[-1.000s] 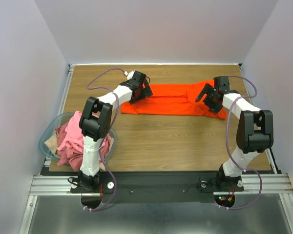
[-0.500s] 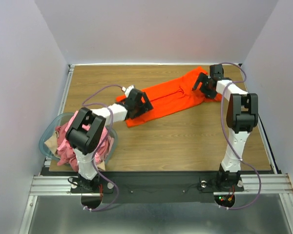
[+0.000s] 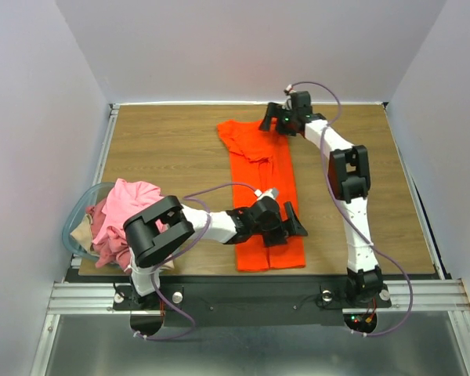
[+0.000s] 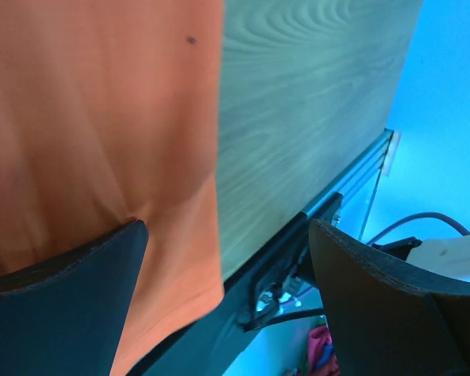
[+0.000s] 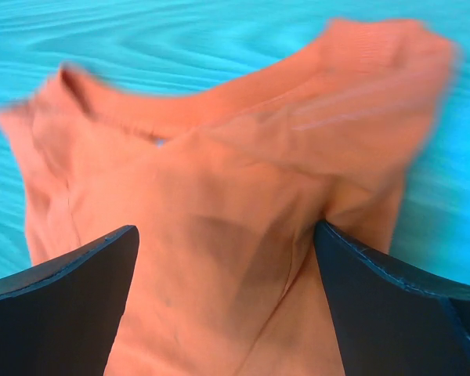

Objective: Fold and stack the t-shirts
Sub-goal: Fold the tshirt

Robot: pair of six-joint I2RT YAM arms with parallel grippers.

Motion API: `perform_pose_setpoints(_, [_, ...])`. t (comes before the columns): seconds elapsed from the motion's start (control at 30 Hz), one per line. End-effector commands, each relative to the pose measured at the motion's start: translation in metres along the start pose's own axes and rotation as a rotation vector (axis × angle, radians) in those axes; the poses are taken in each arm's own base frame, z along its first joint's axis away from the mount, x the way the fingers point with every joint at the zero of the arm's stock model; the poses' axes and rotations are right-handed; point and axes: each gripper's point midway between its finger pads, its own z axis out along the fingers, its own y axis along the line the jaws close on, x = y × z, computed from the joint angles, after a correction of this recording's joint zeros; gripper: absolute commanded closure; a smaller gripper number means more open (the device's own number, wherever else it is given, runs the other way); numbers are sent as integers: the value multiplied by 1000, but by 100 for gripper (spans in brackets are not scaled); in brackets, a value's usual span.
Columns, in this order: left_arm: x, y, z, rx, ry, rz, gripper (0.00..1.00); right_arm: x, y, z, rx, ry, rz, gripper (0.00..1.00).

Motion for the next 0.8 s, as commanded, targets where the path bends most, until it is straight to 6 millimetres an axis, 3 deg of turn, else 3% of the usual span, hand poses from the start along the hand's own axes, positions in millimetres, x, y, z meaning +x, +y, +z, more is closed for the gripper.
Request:
perform_pose_setpoints(0.0, [45,66,9,-279,113,-8,2,42,13,30,-27,102,66,0])
perform_pose_setpoints(0.17, [44,48,7,-265,81,10,2,30,23,24,-45,81,88,0])
perform_pose_setpoints(0.27, [35,32,0,-263,32,53,2,13,46,0,-105,65,78,0])
perform_pose_setpoints(0.3, [32,16,-4,-241,16,71,2,7,54,-8,-123,58,68,0])
perform_pose_setpoints(0.37, [24,12,-12,-274,-36,112,2,-22,73,-40,-134,-8,33,0])
perform_pose_setpoints(0.43, [22,-7,-23,-264,-76,157,2,-52,87,-73,-119,-90,11,0])
perform_pose_setpoints(0.53, [18,-31,-43,-249,-143,200,2,-73,98,-108,-105,-154,8,0])
perform_pose_setpoints(0.63, [28,-41,-57,-227,-150,255,2,-75,108,-153,-94,-187,6,0])
perform_pose_setpoints(0.67, [32,-37,-60,-235,-146,266,2,-56,91,-154,-30,-164,24,0])
perform_pose_setpoints(0.7, [35,-34,-64,-243,-146,256,2,-62,96,-184,-14,-210,19,0])
perform_pose_setpoints(0.77, [35,-27,-78,-268,-173,254,2,-48,82,-203,57,-223,36,0])
